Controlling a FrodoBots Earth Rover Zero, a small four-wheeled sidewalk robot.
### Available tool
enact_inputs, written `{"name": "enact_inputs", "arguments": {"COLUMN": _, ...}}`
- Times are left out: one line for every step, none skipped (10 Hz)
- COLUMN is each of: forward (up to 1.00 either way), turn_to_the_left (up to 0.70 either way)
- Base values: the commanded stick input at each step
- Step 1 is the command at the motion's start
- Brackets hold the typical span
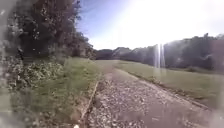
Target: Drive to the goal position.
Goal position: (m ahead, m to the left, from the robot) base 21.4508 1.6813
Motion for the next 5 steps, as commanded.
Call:
{"name": "enact_inputs", "arguments": {"forward": 1.00, "turn_to_the_left": -0.09}}
{"name": "enact_inputs", "arguments": {"forward": 1.00, "turn_to_the_left": 0.00}}
{"name": "enact_inputs", "arguments": {"forward": 1.00, "turn_to_the_left": 0.00}}
{"name": "enact_inputs", "arguments": {"forward": 1.00, "turn_to_the_left": 0.00}}
{"name": "enact_inputs", "arguments": {"forward": 1.00, "turn_to_the_left": 0.00}}
